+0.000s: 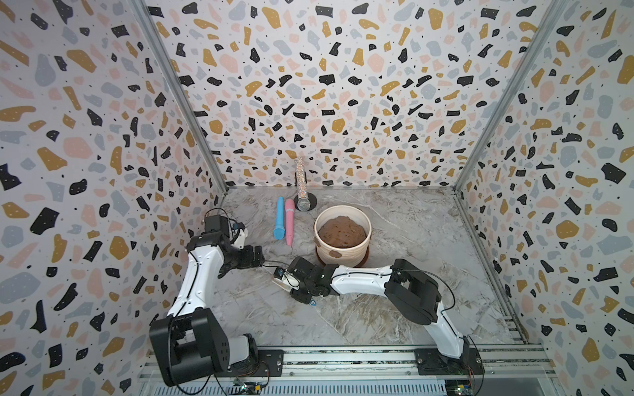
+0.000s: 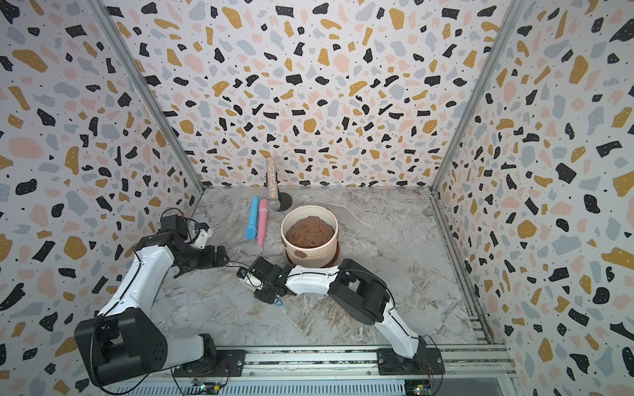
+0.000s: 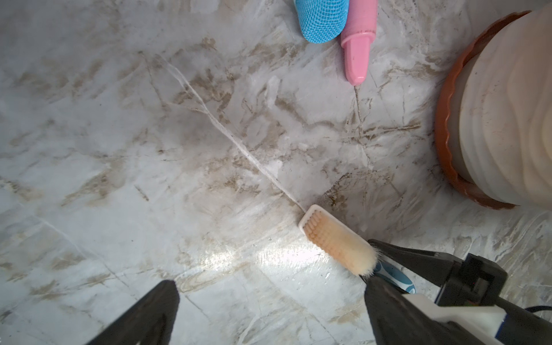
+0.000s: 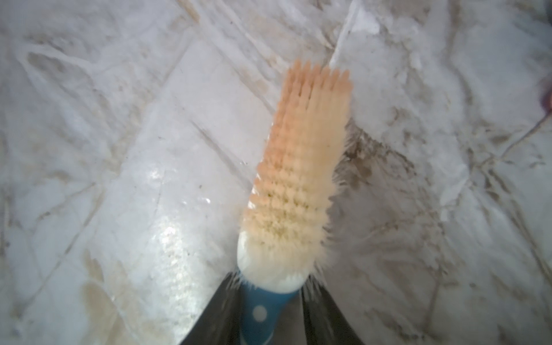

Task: Scrub the dried mud off the ceramic pot
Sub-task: Pick up the brush from the center of the board.

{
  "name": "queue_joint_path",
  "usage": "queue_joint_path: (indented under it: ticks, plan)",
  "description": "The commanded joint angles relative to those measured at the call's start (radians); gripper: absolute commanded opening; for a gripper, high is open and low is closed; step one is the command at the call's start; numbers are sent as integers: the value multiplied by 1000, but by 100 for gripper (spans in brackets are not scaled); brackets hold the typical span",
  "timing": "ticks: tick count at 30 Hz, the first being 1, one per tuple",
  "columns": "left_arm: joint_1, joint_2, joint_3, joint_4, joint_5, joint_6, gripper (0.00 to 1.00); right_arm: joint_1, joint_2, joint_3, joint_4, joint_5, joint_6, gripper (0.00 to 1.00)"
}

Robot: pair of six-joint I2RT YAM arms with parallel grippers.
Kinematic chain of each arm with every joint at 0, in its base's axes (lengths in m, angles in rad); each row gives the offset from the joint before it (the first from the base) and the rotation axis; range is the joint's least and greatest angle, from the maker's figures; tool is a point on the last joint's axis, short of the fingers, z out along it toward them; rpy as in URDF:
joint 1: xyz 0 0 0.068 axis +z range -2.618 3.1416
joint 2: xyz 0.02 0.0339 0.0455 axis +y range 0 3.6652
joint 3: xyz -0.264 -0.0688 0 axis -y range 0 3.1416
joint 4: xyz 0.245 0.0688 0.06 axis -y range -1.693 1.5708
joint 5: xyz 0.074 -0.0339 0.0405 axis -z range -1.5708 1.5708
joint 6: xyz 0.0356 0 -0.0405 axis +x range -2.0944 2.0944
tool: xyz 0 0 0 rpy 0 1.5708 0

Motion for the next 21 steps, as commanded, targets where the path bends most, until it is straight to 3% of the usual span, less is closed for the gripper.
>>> queue_joint_path:
  ticks: [1, 4, 10, 16, 21]
  plan:
    - [7, -14, -8, -18, 28, 11, 100, -4, -1, -48, 30, -56, -36, 33]
    - [6, -21, 5, -32, 33, 15, 100, -4, -38, -102, 88, -43, -51, 26]
    - [7, -26, 112, -151, 155, 65, 100, -5, -162, -177, 101, 5, -36, 25]
    - [6, 13, 217, -269, 336, 102, 100, -4, -368, -307, 204, 116, 20, 23]
    - [6, 41, 255, -360, 571, 152, 100, -6, -525, -388, 226, 180, 54, 21]
